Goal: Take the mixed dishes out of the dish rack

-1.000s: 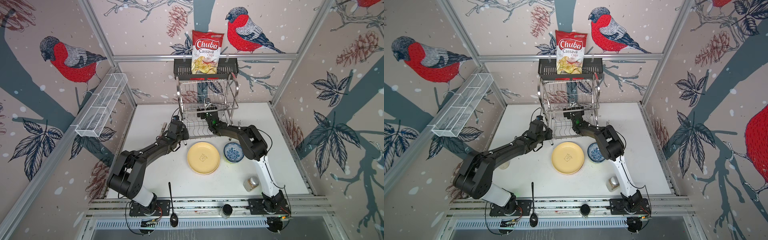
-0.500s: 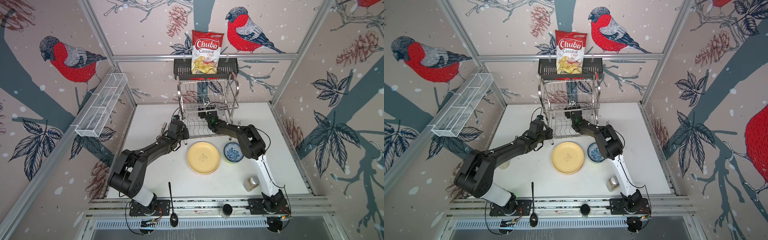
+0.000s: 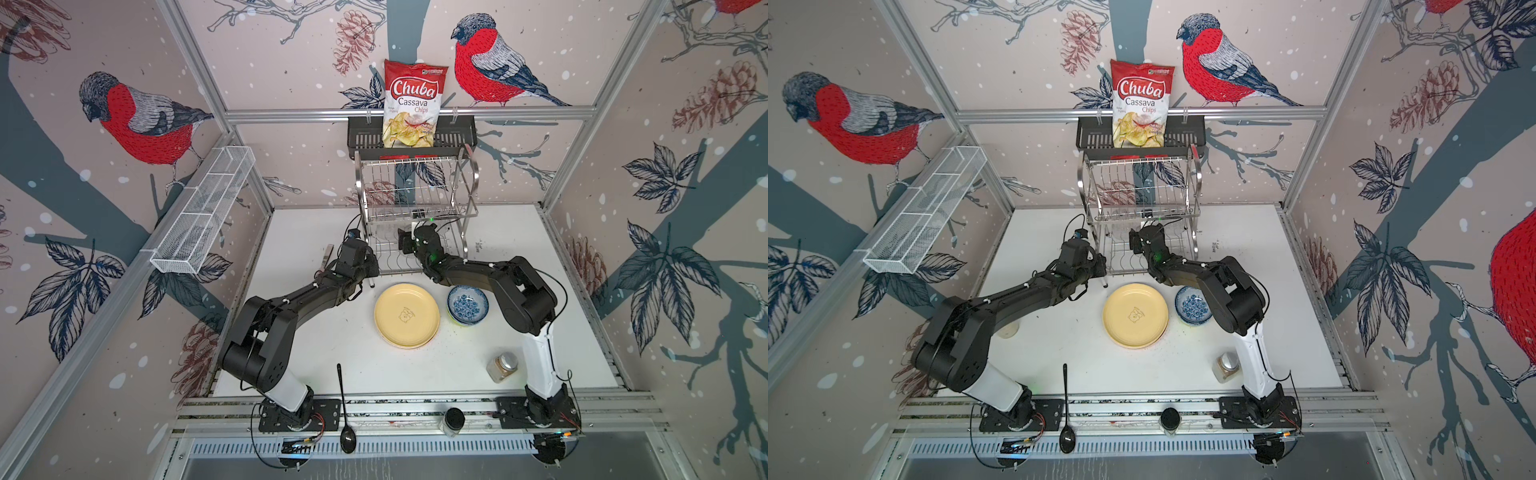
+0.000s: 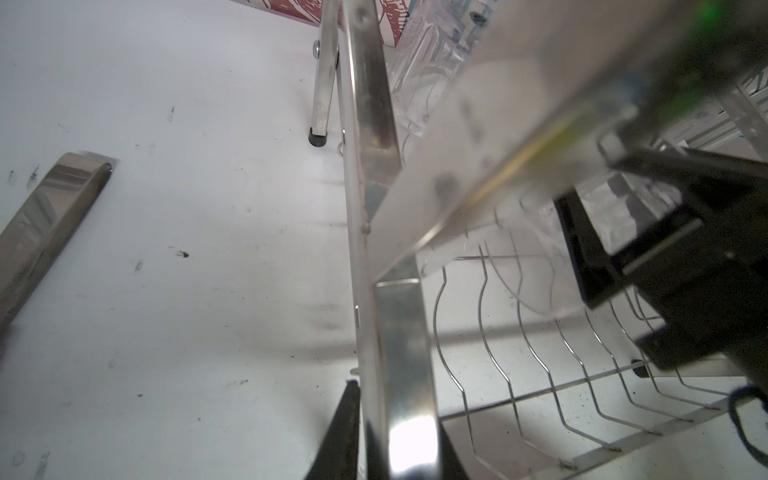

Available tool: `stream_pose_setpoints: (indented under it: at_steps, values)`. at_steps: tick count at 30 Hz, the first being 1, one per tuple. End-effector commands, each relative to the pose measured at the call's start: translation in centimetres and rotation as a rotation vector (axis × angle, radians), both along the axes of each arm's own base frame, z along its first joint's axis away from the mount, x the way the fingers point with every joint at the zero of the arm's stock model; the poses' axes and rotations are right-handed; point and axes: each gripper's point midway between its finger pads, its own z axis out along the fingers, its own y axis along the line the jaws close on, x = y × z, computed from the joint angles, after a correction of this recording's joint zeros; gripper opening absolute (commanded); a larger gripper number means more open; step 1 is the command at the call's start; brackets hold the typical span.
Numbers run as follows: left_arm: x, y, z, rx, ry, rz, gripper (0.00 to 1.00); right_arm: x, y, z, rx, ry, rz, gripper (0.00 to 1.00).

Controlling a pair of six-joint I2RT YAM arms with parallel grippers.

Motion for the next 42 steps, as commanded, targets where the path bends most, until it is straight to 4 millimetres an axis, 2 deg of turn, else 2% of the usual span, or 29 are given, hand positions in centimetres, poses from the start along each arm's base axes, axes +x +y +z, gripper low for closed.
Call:
stream_pose_setpoints:
  at_steps: [1,4,15,17,22,27,30,35,39,42]
  values:
    - [-1.0,0.3,-1.9,-0.005,0.088,0.023,0.06,-1.3,0.7,0.7,0.088,0.056,0.019,0.23]
    - [-1.1,0.4,-2.1,-0.003,0.089,0.026,0.06,-2.3,1.2,1.1,0.161,0.116,0.043,0.16]
    - [-1.2,0.7,-2.7,0.013,0.096,0.035,0.07,-5.0,0.4,4.6,0.468,0.196,0.096,0.15]
    - [-1.1,0.8,-2.6,0.011,0.095,0.038,0.10,-5.5,0.3,5.0,0.530,0.218,0.109,0.15]
    - [-1.0,0.9,-2.5,0.013,0.092,0.051,0.32,-7.0,0.2,6.6,0.639,0.270,0.168,0.17]
    - [-0.9,1.0,-1.8,0.004,0.079,0.055,0.49,-8.9,-0.3,8.3,0.694,0.276,0.210,0.18]
    - [-0.9,0.9,-1.1,-0.006,0.066,0.057,0.52,-9.6,-0.9,8.9,0.705,0.264,0.220,0.18]
    - [-1.4,0.9,-0.1,-0.028,0.054,0.052,0.68,-10.7,-1.3,9.2,0.719,0.281,0.240,0.18]
    - [-2.5,1.3,0.8,-0.048,0.043,0.058,0.75,-11.8,-1.6,9.4,0.781,0.314,0.275,0.18]
    - [-4.0,1.6,1.9,-0.095,0.024,0.055,0.77,-12.9,-1.7,9.8,0.845,0.341,0.312,0.18]
